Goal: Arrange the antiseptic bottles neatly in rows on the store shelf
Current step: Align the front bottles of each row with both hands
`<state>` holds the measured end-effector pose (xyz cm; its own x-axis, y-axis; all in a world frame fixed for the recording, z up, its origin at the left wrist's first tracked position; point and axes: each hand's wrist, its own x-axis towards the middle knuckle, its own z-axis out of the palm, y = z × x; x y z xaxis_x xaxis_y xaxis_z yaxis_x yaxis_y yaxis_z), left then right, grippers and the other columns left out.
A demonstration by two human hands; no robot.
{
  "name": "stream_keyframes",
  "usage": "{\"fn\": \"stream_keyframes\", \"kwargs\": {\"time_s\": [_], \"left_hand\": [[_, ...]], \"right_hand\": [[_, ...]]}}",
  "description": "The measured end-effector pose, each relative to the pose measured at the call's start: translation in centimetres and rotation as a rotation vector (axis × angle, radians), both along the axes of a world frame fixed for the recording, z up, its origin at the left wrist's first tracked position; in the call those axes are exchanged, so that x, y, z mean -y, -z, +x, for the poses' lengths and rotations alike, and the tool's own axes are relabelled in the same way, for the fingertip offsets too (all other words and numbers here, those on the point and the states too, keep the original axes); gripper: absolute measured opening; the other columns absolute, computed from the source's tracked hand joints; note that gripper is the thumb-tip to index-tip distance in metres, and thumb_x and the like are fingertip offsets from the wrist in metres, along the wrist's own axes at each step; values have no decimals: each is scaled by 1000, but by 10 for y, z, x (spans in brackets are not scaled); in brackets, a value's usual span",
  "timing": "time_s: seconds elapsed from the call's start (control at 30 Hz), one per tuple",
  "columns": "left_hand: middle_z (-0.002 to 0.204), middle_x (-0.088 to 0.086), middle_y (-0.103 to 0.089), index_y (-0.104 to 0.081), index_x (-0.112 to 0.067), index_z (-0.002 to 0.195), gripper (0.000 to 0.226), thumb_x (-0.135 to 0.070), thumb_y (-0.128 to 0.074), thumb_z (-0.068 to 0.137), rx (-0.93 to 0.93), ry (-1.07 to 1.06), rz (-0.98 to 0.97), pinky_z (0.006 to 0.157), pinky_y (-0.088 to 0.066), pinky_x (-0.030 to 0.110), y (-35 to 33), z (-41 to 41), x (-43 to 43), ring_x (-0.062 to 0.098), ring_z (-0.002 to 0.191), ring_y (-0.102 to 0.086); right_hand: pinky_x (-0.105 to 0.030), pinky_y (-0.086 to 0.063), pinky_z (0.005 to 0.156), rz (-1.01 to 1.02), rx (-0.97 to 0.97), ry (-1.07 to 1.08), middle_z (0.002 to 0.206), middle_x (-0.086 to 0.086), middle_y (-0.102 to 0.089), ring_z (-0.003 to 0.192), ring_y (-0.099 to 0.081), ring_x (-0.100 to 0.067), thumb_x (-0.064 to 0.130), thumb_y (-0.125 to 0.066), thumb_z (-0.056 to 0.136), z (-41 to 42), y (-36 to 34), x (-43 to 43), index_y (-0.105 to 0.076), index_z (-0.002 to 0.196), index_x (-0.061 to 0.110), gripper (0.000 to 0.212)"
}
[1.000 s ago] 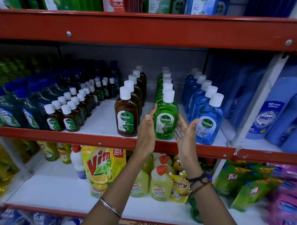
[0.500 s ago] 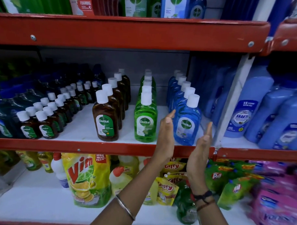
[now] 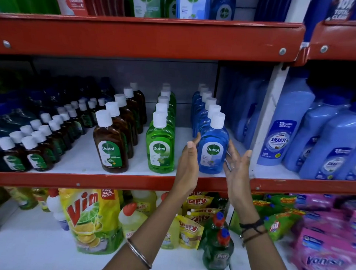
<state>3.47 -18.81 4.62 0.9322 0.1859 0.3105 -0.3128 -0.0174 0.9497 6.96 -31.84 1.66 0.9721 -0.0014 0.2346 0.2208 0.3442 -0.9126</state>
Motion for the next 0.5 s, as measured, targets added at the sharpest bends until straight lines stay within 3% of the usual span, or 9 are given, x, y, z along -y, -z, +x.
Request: {"fn": "stream_keyframes", "kwargs": {"time_s": [0.1,0.27,0.5], "left_hand": [[151,-2,-43,-42,-78,109,58,-101,-16,63,-14,-17,26,115,-35,51,-1,-3,1,15,138,-42],[151,-4,-43,-42,-81,107,55,-101,-15,63,-18,-24,47,115,-35,52,1,-5,0,15,137,-42],[152,-6,-42,-42,-79,109,55,-99,-14,65,-13,-26,59,115,-35,52,-1,-14,1,13,138,-40]], "right_hand": [[-44,-18,119,-35,-11,-31,157,-4,-29,143,-30,-20,67,-13,92,1,-4,4,-43,139,31,66],[-43,-22,117,-3,-15,-29,156,-4,-33,142,-32,-21,76,-22,83,2,-5,5,-46,137,33,73],[-46,-22,117,8,-13,-41,154,-5,-36,140,-35,-22,69,-15,91,2,-9,7,-44,139,28,69]]}}
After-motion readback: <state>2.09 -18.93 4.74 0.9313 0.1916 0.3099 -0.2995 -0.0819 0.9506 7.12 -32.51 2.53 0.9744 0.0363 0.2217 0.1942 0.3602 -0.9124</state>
